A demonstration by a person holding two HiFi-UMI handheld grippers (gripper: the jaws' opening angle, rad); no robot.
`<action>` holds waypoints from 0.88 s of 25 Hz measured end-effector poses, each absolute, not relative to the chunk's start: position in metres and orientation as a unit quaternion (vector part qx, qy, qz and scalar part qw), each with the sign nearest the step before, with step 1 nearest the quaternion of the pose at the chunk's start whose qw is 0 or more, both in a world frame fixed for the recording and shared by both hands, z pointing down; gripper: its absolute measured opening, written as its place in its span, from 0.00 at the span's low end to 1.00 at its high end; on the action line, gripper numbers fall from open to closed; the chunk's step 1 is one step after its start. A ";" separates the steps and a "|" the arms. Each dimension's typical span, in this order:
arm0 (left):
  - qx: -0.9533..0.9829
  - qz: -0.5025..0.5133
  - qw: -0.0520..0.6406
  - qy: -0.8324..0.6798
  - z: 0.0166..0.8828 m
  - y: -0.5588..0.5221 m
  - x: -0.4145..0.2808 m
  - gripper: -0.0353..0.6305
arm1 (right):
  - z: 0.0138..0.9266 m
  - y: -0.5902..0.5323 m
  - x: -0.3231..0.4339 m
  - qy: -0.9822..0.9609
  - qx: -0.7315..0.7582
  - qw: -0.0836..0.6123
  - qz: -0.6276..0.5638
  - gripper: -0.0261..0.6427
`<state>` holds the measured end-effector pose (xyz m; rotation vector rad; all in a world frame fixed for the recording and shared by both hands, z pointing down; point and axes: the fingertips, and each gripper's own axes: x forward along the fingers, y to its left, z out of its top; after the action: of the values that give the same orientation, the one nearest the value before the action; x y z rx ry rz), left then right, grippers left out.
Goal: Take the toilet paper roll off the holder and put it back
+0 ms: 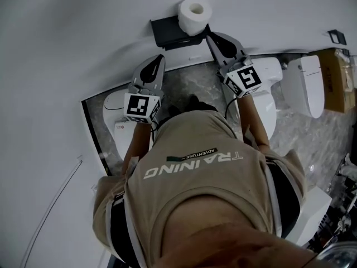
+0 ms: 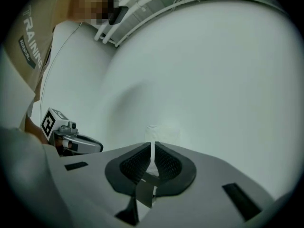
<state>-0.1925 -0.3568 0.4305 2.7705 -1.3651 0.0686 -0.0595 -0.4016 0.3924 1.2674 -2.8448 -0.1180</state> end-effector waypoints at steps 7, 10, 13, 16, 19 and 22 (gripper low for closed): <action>0.887 0.024 0.019 -0.460 0.416 -0.378 -0.186 0.05 | 0.389 -0.436 -0.068 -0.931 0.365 0.008 -0.006 0.50; 0.877 0.024 0.027 -0.479 0.419 -0.384 -0.192 0.05 | 0.397 -0.450 -0.077 -0.935 0.353 0.024 -0.003 0.53; 0.872 0.030 0.027 -0.488 0.420 -0.387 -0.191 0.05 | 0.407 -0.463 -0.084 -0.940 0.338 0.037 0.007 0.54; 0.868 0.036 0.028 -0.495 0.420 -0.388 -0.190 0.05 | 0.411 -0.472 -0.092 -0.946 0.322 0.042 0.012 0.54; 0.862 0.039 0.031 -0.504 0.422 -0.389 -0.191 0.05 | 0.411 -0.475 -0.102 -0.953 0.301 0.040 0.016 0.54; 0.861 0.042 0.031 -0.505 0.422 -0.390 -0.192 0.05 | 0.412 -0.476 -0.104 -0.955 0.295 0.038 0.014 0.54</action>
<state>-0.1924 -0.3899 0.4220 2.6543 -1.5578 0.1286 -0.1040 -0.4761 0.4119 0.9061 -2.9290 0.0444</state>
